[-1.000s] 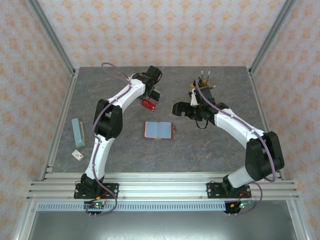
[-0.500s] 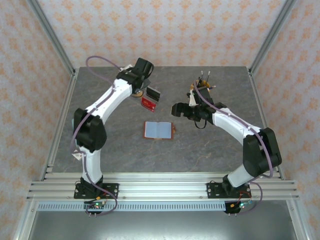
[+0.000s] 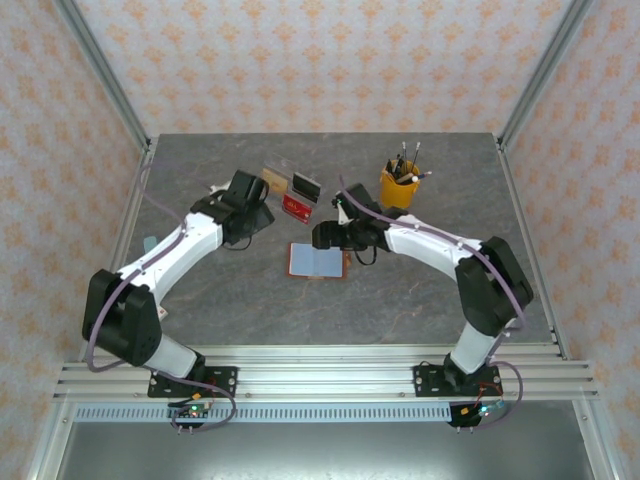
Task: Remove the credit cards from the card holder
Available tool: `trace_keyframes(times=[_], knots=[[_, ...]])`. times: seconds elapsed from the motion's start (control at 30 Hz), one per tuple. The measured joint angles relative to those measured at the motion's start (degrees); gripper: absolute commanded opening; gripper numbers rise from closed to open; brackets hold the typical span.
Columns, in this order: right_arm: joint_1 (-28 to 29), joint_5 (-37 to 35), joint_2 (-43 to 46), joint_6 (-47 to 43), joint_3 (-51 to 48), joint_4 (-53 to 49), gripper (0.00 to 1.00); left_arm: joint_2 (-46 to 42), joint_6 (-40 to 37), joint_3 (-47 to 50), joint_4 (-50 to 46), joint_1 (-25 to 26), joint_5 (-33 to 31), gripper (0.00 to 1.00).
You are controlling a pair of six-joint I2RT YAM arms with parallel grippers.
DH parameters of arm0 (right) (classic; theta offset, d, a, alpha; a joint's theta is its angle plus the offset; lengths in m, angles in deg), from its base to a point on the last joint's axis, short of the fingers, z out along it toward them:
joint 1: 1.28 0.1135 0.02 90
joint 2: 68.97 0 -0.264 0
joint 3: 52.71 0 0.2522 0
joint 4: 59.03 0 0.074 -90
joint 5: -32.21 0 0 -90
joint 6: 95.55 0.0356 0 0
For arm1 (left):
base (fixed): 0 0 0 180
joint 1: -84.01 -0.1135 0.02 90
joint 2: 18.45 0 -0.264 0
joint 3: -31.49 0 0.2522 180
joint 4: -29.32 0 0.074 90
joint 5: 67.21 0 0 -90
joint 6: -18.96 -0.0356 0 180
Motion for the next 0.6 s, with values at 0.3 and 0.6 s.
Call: trace_keyframes(times=[0.3, 0.6], knots=[[5.64, -7.74, -10.01, 3.26, 8.79, -6.54, 0.71, -6.64, -0.79, 11.37, 1.11, -2.86, 4.31, 0.88], [7.80, -13.97, -16.96, 3.23, 15.85, -13.92, 0.66, -6.69, -1.44, 11.54, 3.06, -2.86, 8.68, 0.85]])
